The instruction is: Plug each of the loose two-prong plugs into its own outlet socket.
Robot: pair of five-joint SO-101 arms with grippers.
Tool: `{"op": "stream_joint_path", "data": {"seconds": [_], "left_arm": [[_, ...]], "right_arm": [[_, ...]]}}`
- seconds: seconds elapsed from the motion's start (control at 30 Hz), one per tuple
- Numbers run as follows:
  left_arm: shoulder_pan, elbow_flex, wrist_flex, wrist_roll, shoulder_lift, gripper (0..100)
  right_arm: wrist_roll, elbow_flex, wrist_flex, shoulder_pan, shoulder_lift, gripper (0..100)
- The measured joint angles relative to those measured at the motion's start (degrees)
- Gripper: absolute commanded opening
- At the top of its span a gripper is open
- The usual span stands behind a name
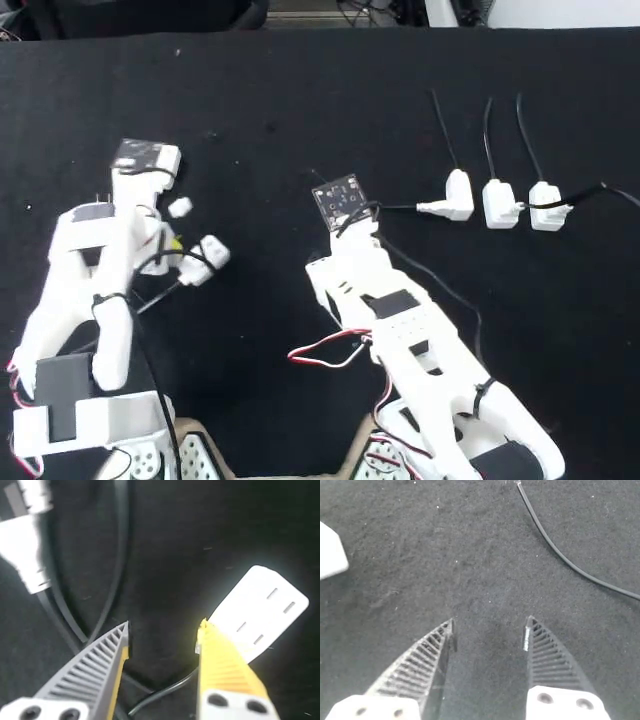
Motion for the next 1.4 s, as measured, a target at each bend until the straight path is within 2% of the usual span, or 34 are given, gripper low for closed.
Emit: {"op": "stream_joint_path", "data": {"seconds": [0.23, 0.4, 0.7, 0.9, 1.13, 1.27, 1.4], "left_arm": [[8.00, 0.00, -5.71, 0.00, 0.00, 22], [9.76, 0.00, -10.90, 0.00, 0.00, 22], [14.07, 3.08, -14.15, 0.18, 0.00, 22], [17.76, 5.80, -13.10, 0.18, -0.09, 22], [21.54, 5.89, -7.65, 0.09, -1.14, 22], [20.22, 5.89, -5.89, 0.09, -5.71, 22], [15.65, 5.54, -5.27, 0.09, -13.45, 22]], "right_arm": [[0.00, 0.00, 0.00, 0.00, 0.00, 20.8], [0.00, 0.00, 0.00, 0.00, 0.00, 20.8], [0.00, 0.00, 0.00, 0.00, 0.00, 20.8], [-5.54, 0.00, 0.00, 3.69, 0.00, 20.8], [-6.51, 0.00, 0.00, 4.31, 0.00, 20.8], [-6.59, 0.00, 0.00, 4.31, 0.00, 20.8], [-6.59, 0.00, 0.00, 4.31, 0.00, 20.8]]}}
